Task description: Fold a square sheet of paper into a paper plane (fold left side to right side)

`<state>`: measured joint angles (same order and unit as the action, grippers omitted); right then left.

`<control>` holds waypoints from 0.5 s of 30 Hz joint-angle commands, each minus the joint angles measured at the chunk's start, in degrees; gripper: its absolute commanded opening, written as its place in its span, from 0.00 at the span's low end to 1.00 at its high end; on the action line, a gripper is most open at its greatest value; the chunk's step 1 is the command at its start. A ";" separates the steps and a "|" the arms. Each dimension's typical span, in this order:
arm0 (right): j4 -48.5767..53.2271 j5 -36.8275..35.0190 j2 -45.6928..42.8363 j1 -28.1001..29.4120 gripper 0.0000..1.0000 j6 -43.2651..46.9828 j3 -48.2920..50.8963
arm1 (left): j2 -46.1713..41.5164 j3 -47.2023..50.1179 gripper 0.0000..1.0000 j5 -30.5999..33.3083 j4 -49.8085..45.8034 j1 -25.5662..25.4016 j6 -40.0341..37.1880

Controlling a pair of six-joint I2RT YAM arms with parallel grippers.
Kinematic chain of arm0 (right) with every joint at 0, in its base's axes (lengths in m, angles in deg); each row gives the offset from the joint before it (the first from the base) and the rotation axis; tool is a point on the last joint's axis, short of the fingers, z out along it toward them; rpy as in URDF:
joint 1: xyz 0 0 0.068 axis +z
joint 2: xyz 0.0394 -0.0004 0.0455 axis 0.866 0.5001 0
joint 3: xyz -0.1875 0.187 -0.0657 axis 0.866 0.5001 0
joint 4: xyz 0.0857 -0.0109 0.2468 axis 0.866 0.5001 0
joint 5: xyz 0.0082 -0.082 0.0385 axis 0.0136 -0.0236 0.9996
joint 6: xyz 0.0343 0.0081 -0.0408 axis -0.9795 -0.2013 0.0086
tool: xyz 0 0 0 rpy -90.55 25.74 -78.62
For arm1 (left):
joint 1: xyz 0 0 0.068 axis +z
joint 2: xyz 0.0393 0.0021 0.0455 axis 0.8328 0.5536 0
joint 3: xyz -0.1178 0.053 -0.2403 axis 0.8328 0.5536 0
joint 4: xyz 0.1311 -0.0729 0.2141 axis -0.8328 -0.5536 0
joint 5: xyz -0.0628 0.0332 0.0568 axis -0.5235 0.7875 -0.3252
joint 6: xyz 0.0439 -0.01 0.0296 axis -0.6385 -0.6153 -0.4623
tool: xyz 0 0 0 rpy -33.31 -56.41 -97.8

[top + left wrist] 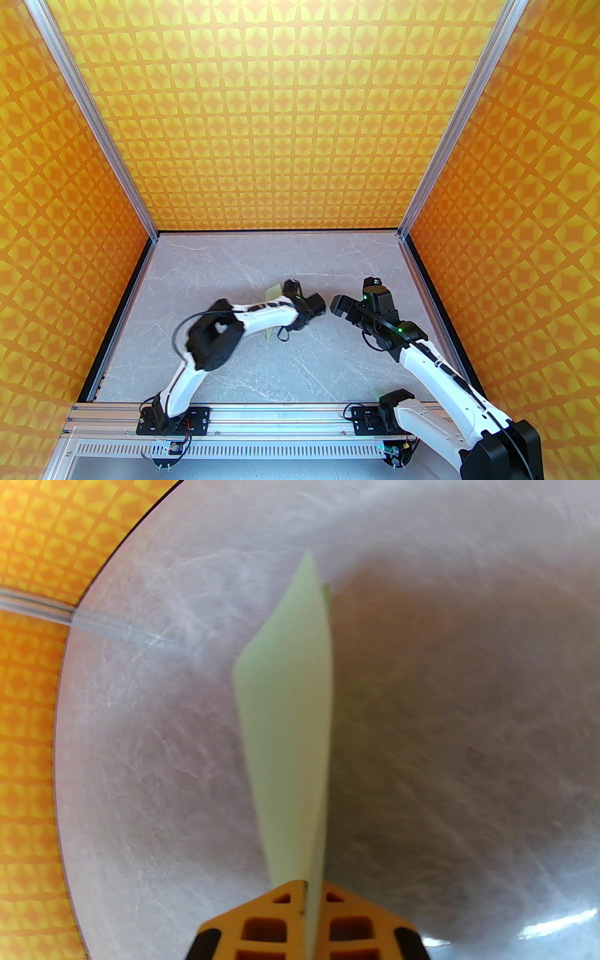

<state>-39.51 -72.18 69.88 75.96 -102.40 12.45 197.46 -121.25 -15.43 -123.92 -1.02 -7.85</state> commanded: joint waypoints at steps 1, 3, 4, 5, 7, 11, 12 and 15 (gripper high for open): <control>1.79 -1.12 -0.85 -0.34 0.99 1.07 0.05 | 2.55 -3.55 0.01 0.53 -4.87 -1.19 1.07; 1.83 -0.94 -0.83 -0.49 0.98 1.03 -0.03 | 2.65 -3.46 0.07 -3.10 -2.32 -1.56 -0.17; 1.72 -0.85 -0.73 -0.50 0.98 0.98 -0.11 | 2.34 -3.03 0.12 -4.70 -1.21 -1.72 -0.57; 1.66 -0.65 -0.74 -0.50 0.99 0.95 -0.12 | 1.95 -2.77 0.17 -5.92 -0.24 -1.79 -0.57; 1.39 -0.31 -0.66 -0.58 0.99 0.94 -0.05 | 1.04 -2.09 0.25 -9.41 1.98 -1.83 -1.67; 0.23 1.02 0.35 -0.54 0.99 0.96 0.05 | -2.39 0.04 0.56 -16.55 6.64 -1.77 -2.93; -0.32 1.63 0.78 -0.58 0.98 0.99 -0.03 | -3.85 0.89 0.58 -17.91 7.83 -1.74 -3.01; -2.05 4.36 2.49 -0.59 0.98 1.07 -0.40 | -8.54 3.87 0.72 -21.88 11.77 -1.33 -4.11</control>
<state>-39.34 -71.76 70.80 75.13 -102.27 12.45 193.62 -119.44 -28.57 -119.55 -1.70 -10.74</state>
